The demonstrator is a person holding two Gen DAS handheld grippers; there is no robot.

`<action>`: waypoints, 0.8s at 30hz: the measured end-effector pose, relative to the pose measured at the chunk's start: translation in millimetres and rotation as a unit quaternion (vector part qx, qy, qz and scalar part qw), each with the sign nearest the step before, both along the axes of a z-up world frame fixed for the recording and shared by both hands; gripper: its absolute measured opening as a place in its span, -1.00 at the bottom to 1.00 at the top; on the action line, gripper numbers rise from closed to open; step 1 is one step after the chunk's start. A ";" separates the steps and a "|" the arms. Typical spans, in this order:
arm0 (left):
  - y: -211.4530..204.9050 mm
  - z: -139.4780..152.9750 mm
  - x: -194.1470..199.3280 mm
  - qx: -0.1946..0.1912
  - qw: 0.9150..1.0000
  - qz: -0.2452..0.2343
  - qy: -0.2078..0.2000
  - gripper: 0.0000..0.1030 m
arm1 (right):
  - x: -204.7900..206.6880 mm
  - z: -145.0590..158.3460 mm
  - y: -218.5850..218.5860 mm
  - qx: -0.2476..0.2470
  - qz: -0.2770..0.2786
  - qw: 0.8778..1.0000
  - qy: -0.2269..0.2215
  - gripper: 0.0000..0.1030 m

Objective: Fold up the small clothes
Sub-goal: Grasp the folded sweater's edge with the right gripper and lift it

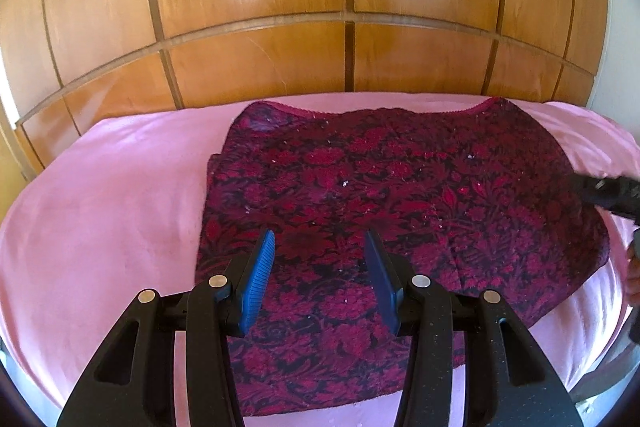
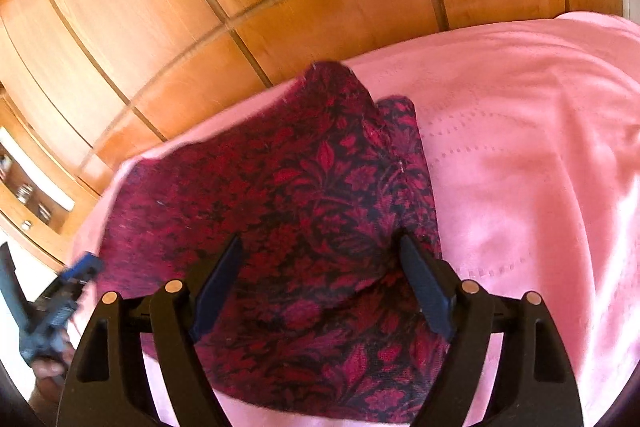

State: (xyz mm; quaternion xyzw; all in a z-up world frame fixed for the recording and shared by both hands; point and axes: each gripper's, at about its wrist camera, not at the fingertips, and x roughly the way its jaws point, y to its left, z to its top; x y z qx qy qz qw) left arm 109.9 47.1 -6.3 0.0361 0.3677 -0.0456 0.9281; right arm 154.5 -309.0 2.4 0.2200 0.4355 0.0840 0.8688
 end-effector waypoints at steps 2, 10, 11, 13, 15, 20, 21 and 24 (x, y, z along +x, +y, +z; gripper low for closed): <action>0.0 -4.2 3.4 -0.008 1.000 0.002 0.010 -0.12 | -4.4 8.0 -7.1 0.019 -0.005 1.000 -0.014 0.64; 3.1 -16.8 14.6 -0.054 0.998 -0.002 0.041 -0.11 | 5.1 -26.8 -50.3 0.096 -0.039 0.994 0.028 0.70; 4.6 -19.2 16.9 -0.062 0.997 -0.001 0.047 -0.11 | 6.3 -34.2 -53.5 0.112 -0.038 0.992 0.037 0.67; 8.3 -24.6 23.2 -0.073 0.996 -0.002 0.059 -0.11 | 6.2 -47.0 -58.4 0.144 -0.035 0.988 0.045 0.65; 8.4 -25.1 25.0 -0.075 0.995 -0.003 0.064 -0.11 | 3.6 -48.5 -61.4 0.159 -0.030 0.986 0.038 0.53; 7.0 -27.0 29.0 -0.073 0.995 -0.012 0.073 -0.11 | -2.8 -50.6 -60.7 0.172 -0.003 0.984 0.038 0.33; 8.5 -27.1 29.7 -0.081 0.994 -0.011 0.075 -0.11 | -2.9 -51.5 -59.9 0.174 0.002 0.984 0.038 0.33; 9.5 -28.3 30.7 -0.088 0.993 -0.010 0.078 -0.11 | -0.2 -50.3 -55.5 0.159 0.012 0.986 0.045 0.30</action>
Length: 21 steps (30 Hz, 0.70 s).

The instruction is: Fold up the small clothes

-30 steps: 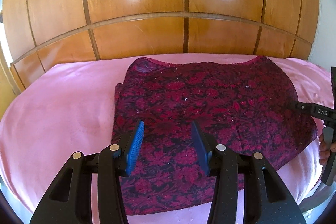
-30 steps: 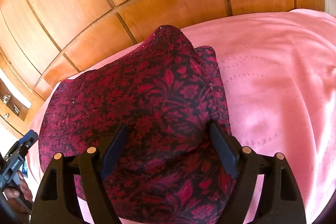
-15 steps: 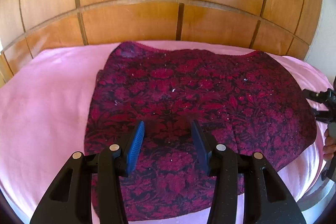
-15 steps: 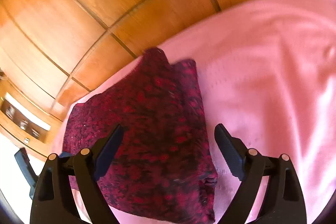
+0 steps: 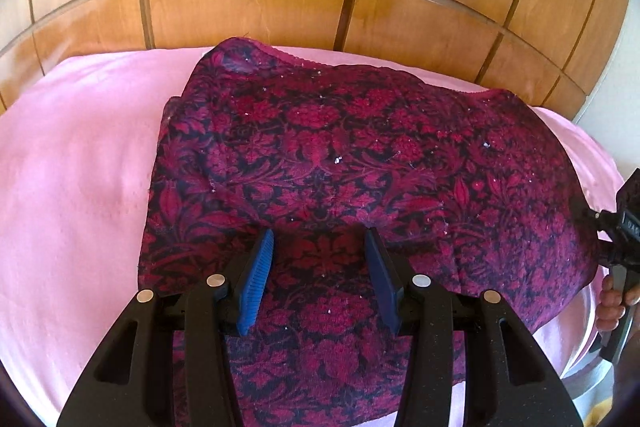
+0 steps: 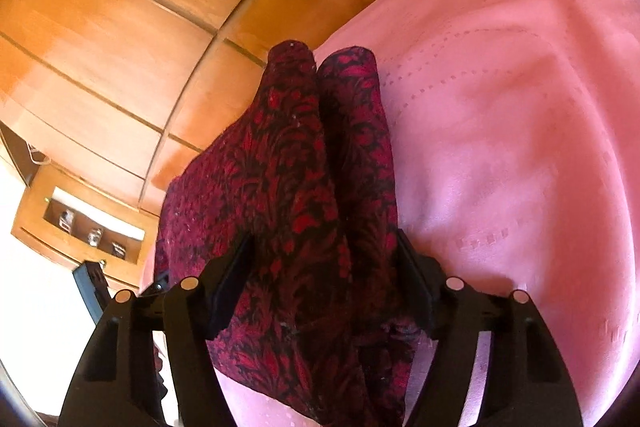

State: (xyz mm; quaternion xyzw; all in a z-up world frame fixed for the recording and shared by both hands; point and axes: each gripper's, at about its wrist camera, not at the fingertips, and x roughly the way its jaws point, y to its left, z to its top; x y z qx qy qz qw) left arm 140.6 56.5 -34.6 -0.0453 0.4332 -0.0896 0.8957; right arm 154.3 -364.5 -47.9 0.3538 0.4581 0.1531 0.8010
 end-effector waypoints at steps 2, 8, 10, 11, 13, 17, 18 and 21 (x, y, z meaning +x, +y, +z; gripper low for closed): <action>-2.0 0.1 0.6 0.000 1.000 0.000 0.000 -0.11 | 2.6 4.9 6.5 -0.020 0.011 1.000 0.007 0.03; 1.1 1.2 1.0 -0.016 1.000 0.002 0.004 -0.11 | 6.7 37.9 29.9 -0.071 0.047 0.996 0.018 -0.37; 4.8 -0.3 1.6 -0.029 1.000 0.004 0.005 -0.11 | 3.4 52.5 36.5 -0.071 0.052 0.996 0.013 -0.41; 6.3 -1.0 1.7 -0.035 0.999 0.004 0.005 -0.11 | 2.5 62.8 40.9 -0.062 0.052 0.997 0.005 -0.43; 9.9 -1.9 1.8 -0.045 0.999 0.003 0.005 -0.11 | 1.7 78.0 51.3 -0.052 0.054 0.997 -0.009 -0.47; 21.1 -4.1 2.5 -0.077 0.997 0.004 0.006 -0.11 | 6.7 116.1 91.9 -0.044 0.074 0.995 -0.050 -0.52; 24.3 -4.8 2.8 -0.086 0.996 0.005 0.007 -0.11 | 10.1 127.9 107.3 -0.040 0.083 0.994 -0.064 -0.53; 34.6 -5.6 0.9 -0.108 0.994 0.010 0.007 -0.11 | 21.0 152.3 151.8 -0.037 0.115 0.988 -0.093 -0.55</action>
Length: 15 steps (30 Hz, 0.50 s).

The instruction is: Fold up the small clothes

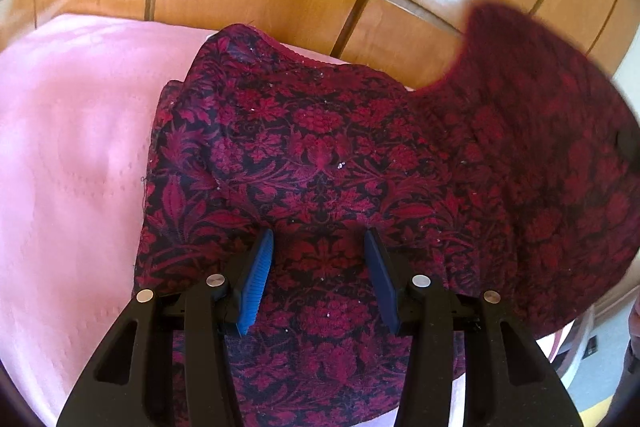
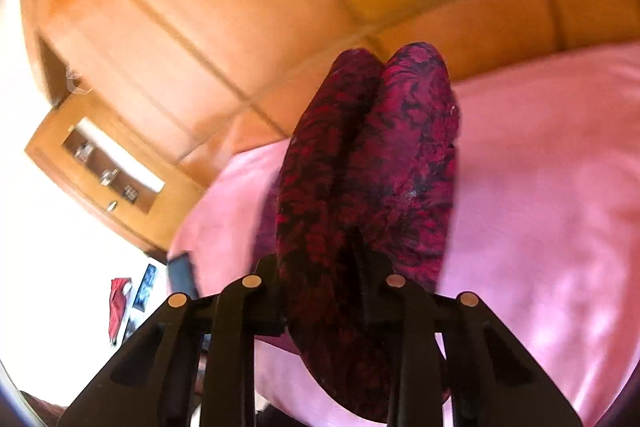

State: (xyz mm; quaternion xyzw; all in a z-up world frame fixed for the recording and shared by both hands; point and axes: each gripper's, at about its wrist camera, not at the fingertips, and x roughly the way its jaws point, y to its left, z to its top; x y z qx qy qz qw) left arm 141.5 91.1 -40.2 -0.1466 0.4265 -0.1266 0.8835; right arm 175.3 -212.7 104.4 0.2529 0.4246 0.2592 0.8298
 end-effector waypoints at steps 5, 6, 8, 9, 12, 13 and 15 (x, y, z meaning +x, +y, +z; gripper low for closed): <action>28.5 1.8 -9.0 -0.060 0.998 0.009 -0.009 -0.11 | 20.9 8.9 82.3 -0.019 0.051 0.998 -0.011 -0.59; 42.3 2.9 -14.2 -0.089 0.996 0.013 -0.010 -0.11 | 23.9 6.0 99.4 -0.026 0.060 0.998 -0.010 -0.59; 65.9 4.1 -21.8 -0.129 0.991 0.023 -0.010 -0.11 | 27.5 -1.5 124.6 -0.031 0.073 0.997 -0.005 -0.59; 80.7 5.4 -26.7 -0.147 0.989 0.031 -0.012 -0.11 | 28.0 -7.0 139.0 -0.037 0.084 0.996 -0.004 -0.59; 117.5 10.3 -36.8 -0.189 0.981 0.042 -0.021 -0.11 | 23.2 -28.8 180.0 -0.065 0.118 0.991 0.005 -0.59; 131.6 12.6 -39.8 -0.208 0.977 0.046 -0.024 -0.11 | 21.5 -37.7 191.9 -0.076 0.128 0.989 0.008 -0.59; 151.9 18.0 -43.0 -0.233 0.971 0.050 -0.034 -0.11 | 14.0 -54.7 210.1 -0.090 0.145 0.985 0.012 -0.59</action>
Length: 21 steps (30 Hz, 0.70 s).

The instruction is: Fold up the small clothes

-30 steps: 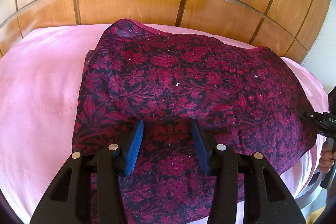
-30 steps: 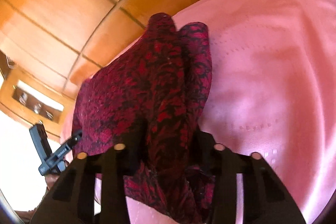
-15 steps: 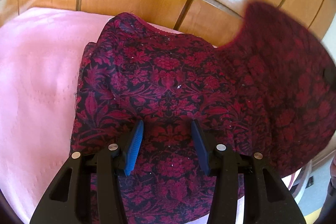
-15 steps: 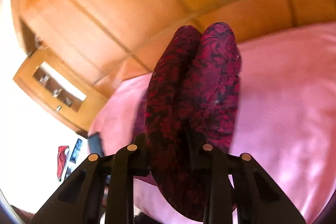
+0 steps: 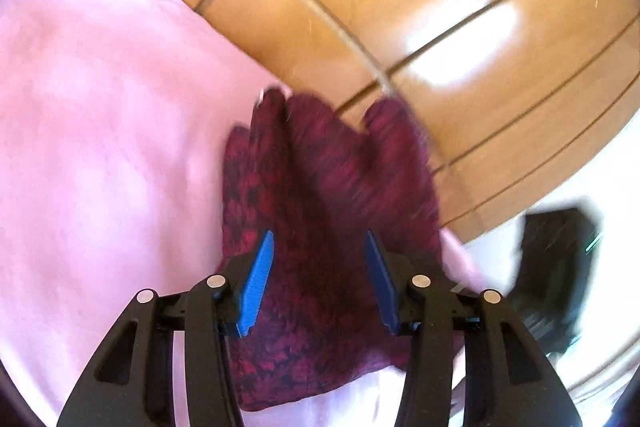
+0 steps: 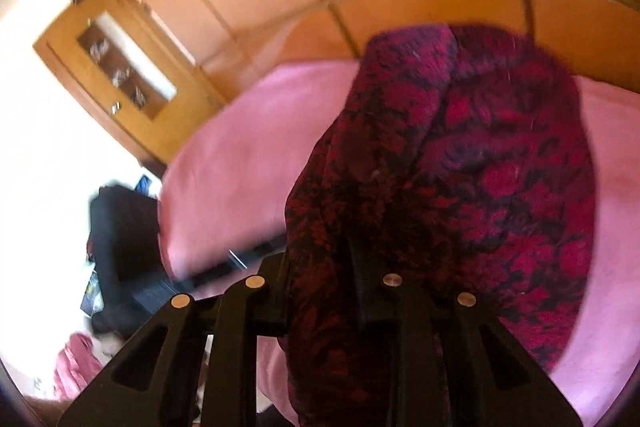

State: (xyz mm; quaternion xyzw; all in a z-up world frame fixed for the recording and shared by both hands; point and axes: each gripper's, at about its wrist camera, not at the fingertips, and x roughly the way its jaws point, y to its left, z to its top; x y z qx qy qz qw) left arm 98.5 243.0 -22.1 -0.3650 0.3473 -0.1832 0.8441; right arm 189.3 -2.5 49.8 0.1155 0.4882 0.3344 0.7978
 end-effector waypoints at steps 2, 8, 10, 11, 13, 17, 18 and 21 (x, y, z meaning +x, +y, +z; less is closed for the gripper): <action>13.0 7.3 0.6 -0.022 1.000 -0.007 -0.012 -0.11 | -8.7 -13.3 13.6 -0.020 0.012 1.000 -0.009 -0.58; -16.9 25.5 31.2 0.004 0.998 -0.059 -0.012 0.00 | -19.4 -16.4 25.5 -0.065 0.018 0.996 -0.064 -0.58; -31.7 29.5 45.4 0.026 0.997 -0.078 -0.005 0.00 | -26.8 -13.4 31.2 -0.080 0.020 0.993 -0.087 -0.58; -38.4 31.2 52.2 0.033 0.996 -0.088 -0.001 0.00 | -28.6 -12.7 31.9 -0.086 0.020 0.992 -0.095 -0.58; -49.9 31.8 68.4 0.038 0.993 -0.109 0.014 -0.08 | -28.0 -13.6 31.8 -0.088 0.019 0.991 -0.102 -0.56; -66.9 32.7 82.9 0.074 0.990 -0.119 0.029 -0.63 | -29.6 -5.4 25.1 -0.061 0.022 0.992 -0.112 -0.11; -69.5 35.3 83.8 0.084 0.989 -0.116 0.026 -0.65 | -32.0 1.2 18.3 -0.048 0.030 0.992 -0.112 -0.04; -75.5 44.7 84.2 0.101 0.989 -0.111 0.016 -0.68 | -38.4 16.1 -7.5 0.005 0.044 0.994 -0.096 0.12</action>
